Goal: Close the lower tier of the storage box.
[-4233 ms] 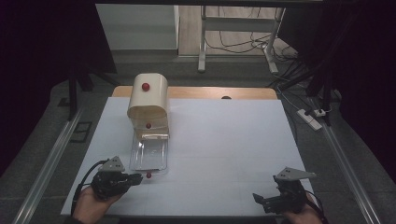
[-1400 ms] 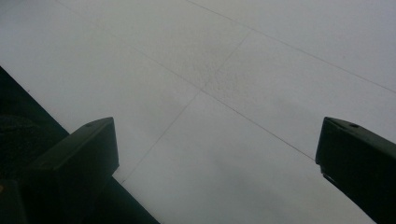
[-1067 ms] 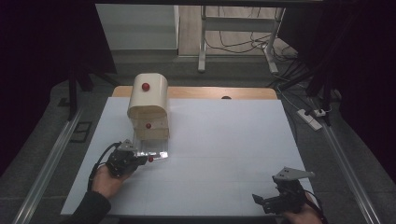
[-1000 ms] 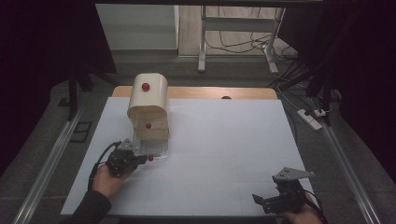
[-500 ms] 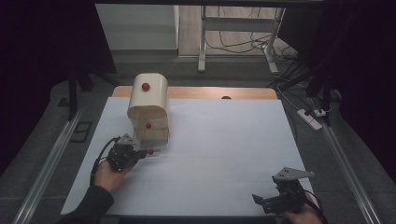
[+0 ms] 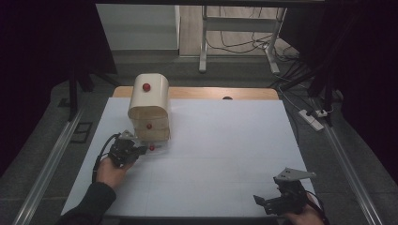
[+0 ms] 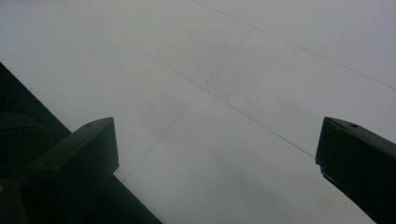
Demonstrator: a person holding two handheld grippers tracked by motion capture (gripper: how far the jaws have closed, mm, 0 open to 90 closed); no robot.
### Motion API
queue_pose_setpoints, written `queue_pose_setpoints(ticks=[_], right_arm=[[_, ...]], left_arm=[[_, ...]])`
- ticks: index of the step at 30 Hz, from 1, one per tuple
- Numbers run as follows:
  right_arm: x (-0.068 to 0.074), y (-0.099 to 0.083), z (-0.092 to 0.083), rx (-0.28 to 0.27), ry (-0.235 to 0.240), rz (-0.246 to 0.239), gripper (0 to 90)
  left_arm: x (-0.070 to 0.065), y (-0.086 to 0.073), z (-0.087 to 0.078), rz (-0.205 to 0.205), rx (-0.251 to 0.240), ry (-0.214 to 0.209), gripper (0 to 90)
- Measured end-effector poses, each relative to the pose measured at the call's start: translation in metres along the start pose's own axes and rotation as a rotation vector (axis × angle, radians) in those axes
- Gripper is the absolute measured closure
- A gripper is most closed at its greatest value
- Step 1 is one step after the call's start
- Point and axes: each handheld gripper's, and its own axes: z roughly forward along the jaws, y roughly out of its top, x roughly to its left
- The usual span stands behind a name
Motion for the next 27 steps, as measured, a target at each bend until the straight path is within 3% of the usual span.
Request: queue_pose_setpoints(ticks=[27], right_arm=[[-0.001, 0.0, 0.0, 0.008, 0.002, -0.002, 0.0]], left_arm=[[0.017, 0.014, 0.01, -0.014, -0.015, 0.07, 89.2]])
